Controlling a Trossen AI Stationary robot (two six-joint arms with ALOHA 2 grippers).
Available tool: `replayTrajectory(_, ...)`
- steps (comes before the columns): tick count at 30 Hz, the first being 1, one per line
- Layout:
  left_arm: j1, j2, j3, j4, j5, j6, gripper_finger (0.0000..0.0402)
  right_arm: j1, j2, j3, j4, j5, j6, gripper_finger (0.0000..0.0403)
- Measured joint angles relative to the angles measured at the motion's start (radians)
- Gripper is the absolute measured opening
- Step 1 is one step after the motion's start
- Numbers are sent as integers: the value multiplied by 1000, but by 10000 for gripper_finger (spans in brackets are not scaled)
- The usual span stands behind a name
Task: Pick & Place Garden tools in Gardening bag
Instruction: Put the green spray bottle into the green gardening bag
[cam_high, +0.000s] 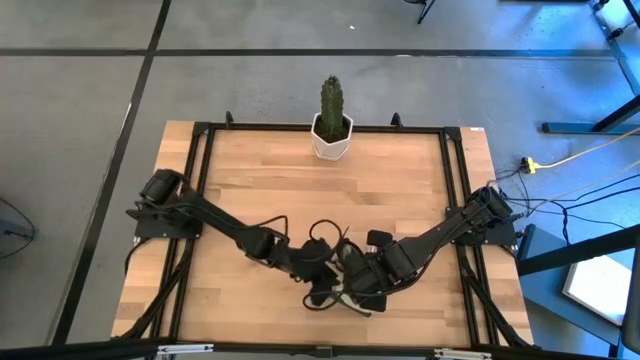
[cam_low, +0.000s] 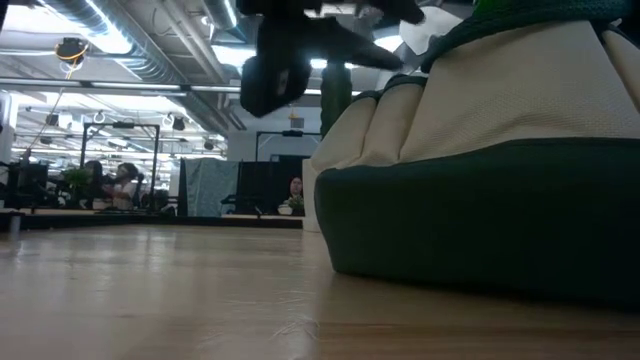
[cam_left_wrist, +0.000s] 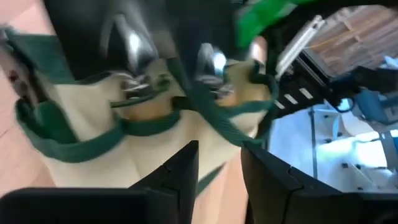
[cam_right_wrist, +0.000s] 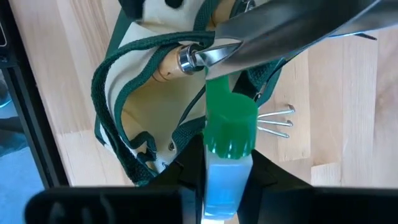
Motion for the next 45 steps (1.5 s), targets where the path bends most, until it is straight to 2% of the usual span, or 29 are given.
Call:
replayTrajectory(7, 8, 31, 2, 62, 3, -31, 130, 2, 0, -1, 3, 8, 1, 51)
replayTrajectory(28, 39, 42, 0, 85, -23, -44, 129, 1, 2, -3, 30, 15, 4, 51)
replayTrajectory(32, 42, 48, 0, 91, -6, -43, 100, 1, 2, -3, 30, 15, 3, 51)
replayTrajectory(37, 34, 68, 1, 106, 20, -22, 20, 1, 3, -3, 37, 16, -11, 51)
replayTrajectory(45, -17, 82, 0, 119, 8, -10, 6, 1, 3, -3, 48, 31, -23, 51)
